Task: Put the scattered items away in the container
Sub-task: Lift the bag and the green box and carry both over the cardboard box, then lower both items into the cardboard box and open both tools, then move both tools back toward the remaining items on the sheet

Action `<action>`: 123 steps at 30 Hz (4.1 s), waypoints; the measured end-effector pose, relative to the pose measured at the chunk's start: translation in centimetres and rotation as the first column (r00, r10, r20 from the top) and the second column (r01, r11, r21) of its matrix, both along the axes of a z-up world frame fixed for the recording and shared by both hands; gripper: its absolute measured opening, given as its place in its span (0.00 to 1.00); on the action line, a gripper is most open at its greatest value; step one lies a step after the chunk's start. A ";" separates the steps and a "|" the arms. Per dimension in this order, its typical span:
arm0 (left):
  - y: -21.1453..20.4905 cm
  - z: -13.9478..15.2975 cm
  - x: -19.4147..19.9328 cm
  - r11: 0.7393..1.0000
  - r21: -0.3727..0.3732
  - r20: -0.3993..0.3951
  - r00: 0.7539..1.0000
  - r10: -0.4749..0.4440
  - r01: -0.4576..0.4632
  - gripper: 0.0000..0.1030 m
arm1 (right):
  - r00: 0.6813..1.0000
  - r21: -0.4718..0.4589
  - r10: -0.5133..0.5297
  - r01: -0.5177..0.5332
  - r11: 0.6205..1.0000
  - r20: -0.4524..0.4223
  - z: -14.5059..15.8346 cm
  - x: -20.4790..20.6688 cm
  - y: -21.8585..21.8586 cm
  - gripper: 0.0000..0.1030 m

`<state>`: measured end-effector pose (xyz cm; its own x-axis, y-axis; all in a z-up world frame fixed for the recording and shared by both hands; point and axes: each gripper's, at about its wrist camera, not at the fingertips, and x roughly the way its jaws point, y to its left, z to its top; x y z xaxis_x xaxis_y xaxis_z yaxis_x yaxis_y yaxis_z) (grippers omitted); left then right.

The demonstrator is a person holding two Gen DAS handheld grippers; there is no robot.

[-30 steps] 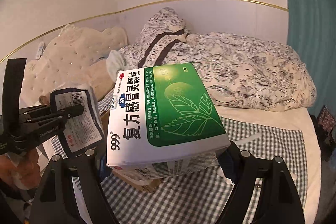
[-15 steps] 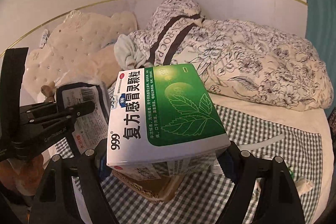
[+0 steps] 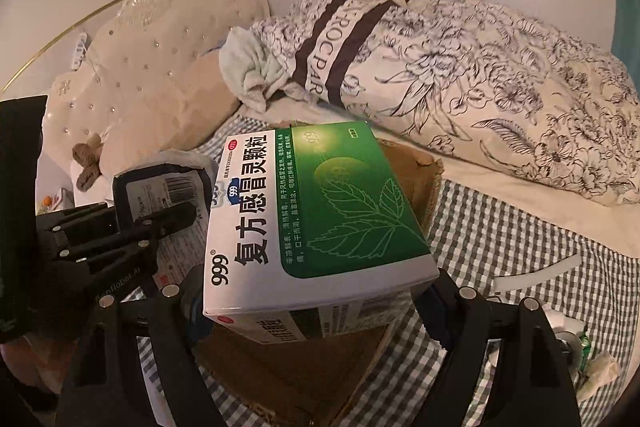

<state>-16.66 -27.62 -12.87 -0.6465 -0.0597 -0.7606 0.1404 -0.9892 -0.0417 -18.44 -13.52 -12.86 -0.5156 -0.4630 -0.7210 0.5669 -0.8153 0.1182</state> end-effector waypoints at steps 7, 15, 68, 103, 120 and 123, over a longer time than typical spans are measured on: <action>-0.2 -3.0 -1.4 1.000 -0.003 0.069 0.998 0.008 -0.008 0.12 | 0.998 0.056 0.017 -0.021 0.998 0.061 -3.2 -1.7 -1.3 0.79; 0.1 -4.6 -2.2 1.000 -0.021 0.106 0.994 0.023 -0.021 0.14 | 0.996 0.078 0.016 -0.022 0.997 0.082 -4.8 -2.3 -1.1 0.80; 8.4 8.9 7.4 1.000 -0.002 -0.169 0.985 0.019 -0.020 1.00 | 0.959 0.035 -0.207 0.217 0.975 -0.192 8.1 7.7 12.7 0.98; 22.1 10.6 9.8 0.982 -0.083 -0.229 0.956 -0.184 0.169 1.00 | 0.864 -0.011 -0.417 0.432 0.902 -0.282 10.9 13.2 29.3 1.00; 26.2 5.7 6.9 0.959 -0.112 -0.127 0.953 -0.274 0.261 1.00 | 0.845 -0.005 -0.489 0.500 0.866 -0.218 7.8 11.1 34.5 1.00; 26.7 4.8 6.3 0.957 -0.109 -0.110 0.953 -0.282 0.270 1.00 | 0.844 0.000 -0.498 0.508 0.861 -0.201 6.9 10.5 35.0 1.00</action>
